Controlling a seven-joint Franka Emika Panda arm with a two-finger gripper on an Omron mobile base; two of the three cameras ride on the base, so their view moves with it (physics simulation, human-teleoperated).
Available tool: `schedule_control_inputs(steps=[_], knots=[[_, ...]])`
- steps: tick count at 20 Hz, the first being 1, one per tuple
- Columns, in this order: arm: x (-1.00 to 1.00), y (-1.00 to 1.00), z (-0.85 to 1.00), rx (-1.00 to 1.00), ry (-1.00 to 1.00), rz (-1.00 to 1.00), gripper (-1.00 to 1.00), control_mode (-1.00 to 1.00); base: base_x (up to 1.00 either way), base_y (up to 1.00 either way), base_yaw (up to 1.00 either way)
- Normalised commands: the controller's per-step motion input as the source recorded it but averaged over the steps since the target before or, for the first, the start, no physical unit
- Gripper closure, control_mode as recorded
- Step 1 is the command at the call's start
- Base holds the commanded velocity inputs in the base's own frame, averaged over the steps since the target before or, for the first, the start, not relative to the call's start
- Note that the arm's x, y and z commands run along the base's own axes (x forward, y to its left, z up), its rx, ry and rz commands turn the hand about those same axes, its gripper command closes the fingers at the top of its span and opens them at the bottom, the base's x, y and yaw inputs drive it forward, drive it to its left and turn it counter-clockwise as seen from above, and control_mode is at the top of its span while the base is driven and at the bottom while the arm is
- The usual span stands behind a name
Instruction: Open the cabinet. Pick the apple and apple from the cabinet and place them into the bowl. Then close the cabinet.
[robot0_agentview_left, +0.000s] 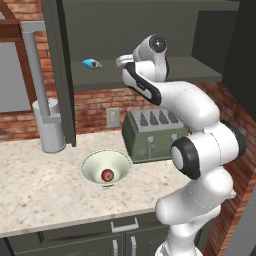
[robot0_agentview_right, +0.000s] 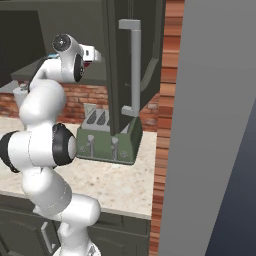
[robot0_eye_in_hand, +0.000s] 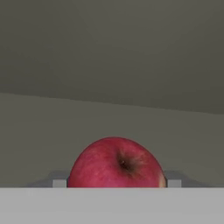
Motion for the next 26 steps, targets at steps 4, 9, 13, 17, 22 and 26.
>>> schedule_control_inputs(steps=[4, 9, 13, 17, 22, 26], knots=[[-0.59, 0.0, 0.0, 0.0, 0.0, 0.0, 1.0, -1.0, 0.0, 0.0, 0.0], [-1.0, 0.0, 0.0, 0.03, 0.0, 0.0, 1.0, -1.0, 0.0, 0.0, 0.0], [-1.0, 0.0, 0.0, 0.08, 0.0, 0.0, 1.0, -1.0, 0.0, 0.0, 0.0], [-1.0, 0.0, 0.0, 0.08, 0.04, 0.0, 1.0, -1.0, 0.0, 0.0, 0.0], [-1.0, 0.01, -0.04, 0.05, 0.17, 0.0, 1.0, -1.0, 0.0, 0.0, 0.0], [-0.92, 0.3, -0.5, 0.0, 0.31, 0.06, 1.0, -1.0, 0.0, 0.0, 0.0]])
